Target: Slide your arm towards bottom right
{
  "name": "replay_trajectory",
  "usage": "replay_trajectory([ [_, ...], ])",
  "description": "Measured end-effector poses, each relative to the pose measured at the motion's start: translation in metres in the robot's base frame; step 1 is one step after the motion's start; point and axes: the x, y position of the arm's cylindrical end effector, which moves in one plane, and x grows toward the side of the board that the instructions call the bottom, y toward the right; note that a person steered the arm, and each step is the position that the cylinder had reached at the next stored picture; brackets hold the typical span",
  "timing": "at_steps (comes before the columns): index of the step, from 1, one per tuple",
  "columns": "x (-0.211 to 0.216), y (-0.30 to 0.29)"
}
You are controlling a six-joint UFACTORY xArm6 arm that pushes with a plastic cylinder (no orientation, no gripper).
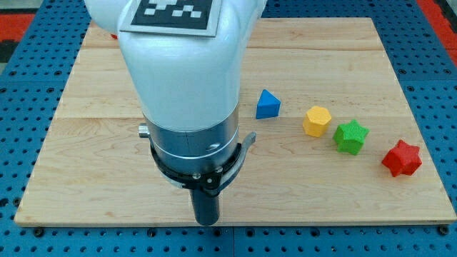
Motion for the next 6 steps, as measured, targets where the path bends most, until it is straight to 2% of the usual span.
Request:
replay_trajectory([
  [6,-0.001,0.009],
])
